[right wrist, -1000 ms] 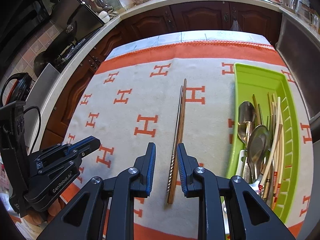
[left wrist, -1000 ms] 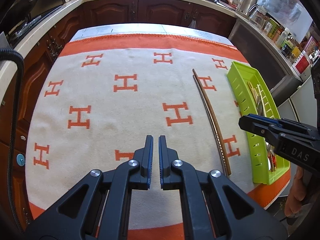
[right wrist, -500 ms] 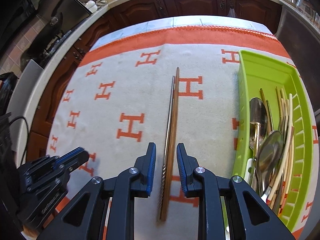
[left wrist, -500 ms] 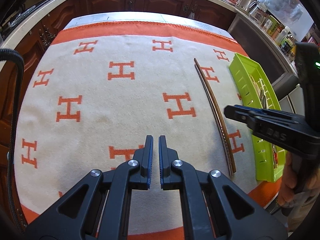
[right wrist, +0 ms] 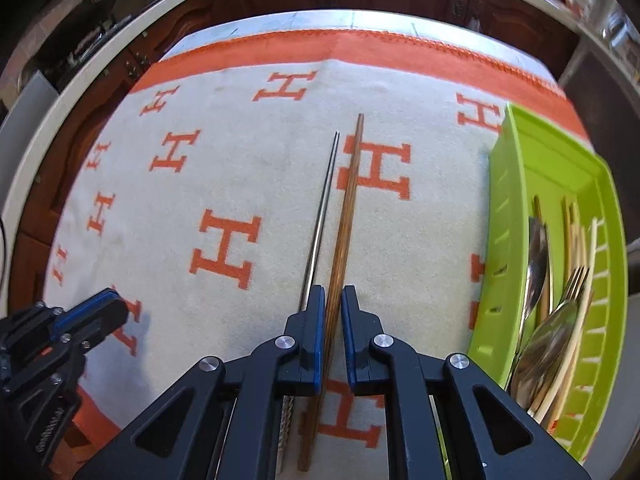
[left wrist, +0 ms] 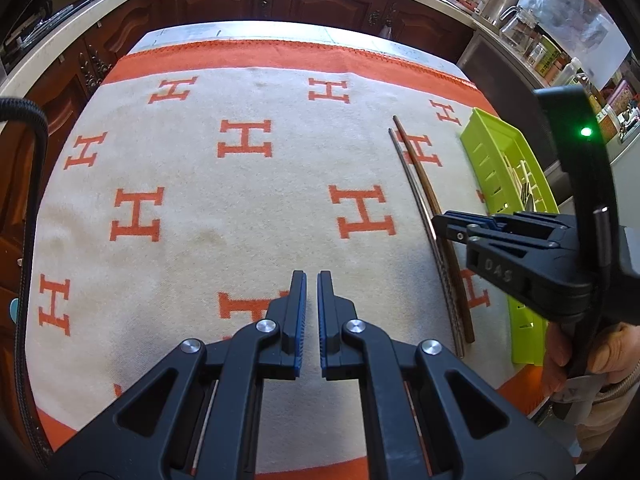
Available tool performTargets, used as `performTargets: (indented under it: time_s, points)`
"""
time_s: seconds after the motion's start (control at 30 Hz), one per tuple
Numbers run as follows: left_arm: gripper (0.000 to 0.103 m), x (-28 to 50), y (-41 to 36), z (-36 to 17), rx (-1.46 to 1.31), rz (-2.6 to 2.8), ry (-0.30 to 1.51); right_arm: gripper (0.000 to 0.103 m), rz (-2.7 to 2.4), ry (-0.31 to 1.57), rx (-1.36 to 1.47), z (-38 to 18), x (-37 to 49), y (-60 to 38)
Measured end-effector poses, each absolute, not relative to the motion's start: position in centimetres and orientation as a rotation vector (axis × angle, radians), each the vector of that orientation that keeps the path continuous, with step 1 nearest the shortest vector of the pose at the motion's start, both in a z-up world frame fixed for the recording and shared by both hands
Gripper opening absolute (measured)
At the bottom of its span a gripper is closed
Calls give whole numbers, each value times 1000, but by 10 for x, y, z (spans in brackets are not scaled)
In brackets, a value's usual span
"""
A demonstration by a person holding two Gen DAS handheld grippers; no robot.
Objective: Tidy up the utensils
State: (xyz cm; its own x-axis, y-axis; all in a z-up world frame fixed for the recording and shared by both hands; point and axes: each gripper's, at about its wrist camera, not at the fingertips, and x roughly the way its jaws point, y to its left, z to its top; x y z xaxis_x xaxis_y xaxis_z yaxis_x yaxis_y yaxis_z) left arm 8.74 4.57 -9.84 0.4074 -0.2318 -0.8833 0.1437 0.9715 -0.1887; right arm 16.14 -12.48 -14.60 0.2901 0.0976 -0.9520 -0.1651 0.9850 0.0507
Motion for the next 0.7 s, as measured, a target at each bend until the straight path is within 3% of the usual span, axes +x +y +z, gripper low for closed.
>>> performTargets:
  time_s: [0.2, 0.7]
  points:
    - [2, 85, 46, -95, -93, -235, 1118, 8, 180, 1249, -113, -145, 162, -114]
    - [3, 83, 35, -86, -95, -254, 1127, 6, 297, 1217, 204, -115, 138, -147]
